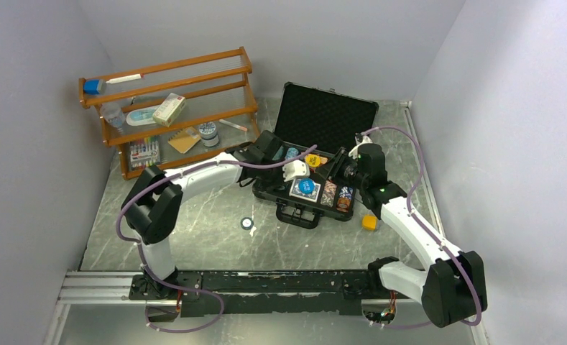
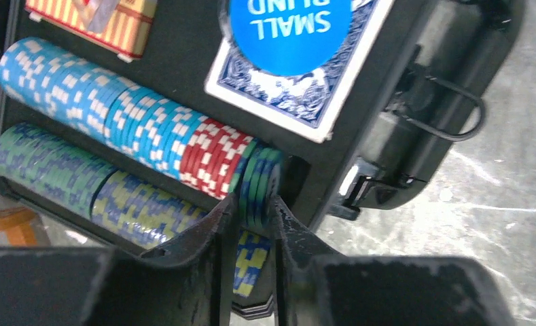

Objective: Pack up texas hold em set

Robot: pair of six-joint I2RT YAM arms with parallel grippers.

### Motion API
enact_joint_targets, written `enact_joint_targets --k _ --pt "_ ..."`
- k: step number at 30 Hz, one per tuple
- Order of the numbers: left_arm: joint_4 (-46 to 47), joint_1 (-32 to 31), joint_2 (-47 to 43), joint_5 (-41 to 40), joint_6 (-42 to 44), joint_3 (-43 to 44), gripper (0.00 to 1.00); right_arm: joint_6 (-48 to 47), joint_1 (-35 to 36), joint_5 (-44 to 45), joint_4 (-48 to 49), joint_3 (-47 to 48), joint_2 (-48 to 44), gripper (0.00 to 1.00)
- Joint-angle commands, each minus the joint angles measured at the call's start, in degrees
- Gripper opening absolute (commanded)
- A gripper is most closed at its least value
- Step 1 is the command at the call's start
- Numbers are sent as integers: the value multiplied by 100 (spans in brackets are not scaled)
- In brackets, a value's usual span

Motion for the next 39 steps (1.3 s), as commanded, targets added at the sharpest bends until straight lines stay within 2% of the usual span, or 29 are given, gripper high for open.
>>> enact_joint_targets --k 1,8,15,19,23,26,29,33,39 --pt "-10 15 171 -464 92 249 29 -13 -71 -67 -15 -35 -29 31" --pt "-42 13 109 -539 57 225 34 -41 -93 -79 -40 -24 -15 31" --pt "-156 36 -226 -402 -256 462 43 -188 -93 -228 -144 80 -17 32" --pt "472 210 -1015 -400 -1022 184 48 -376 -82 -369 -304 260 -1 34" --pt "1583 474 -2044 -994 -2228 -411 48 -443 107 -347 -498 463 128 40" --pt "2186 635 -2823 -1713 -2905 -832 50 -472 606 34 -650 656 306 45" --pt "2498 649 -3565 -2506 -3297 -1134 54 -660 1458 721 -956 1083 670 50" --pt "2736 661 -4485 -3731 -3860 -1475 64 -1155 2435 1101 -1301 1741 1384 59" --pt "2603 674 -5454 -4348 -4061 -1777 76 -1535 3674 2036 -2469 3222 2884 71"
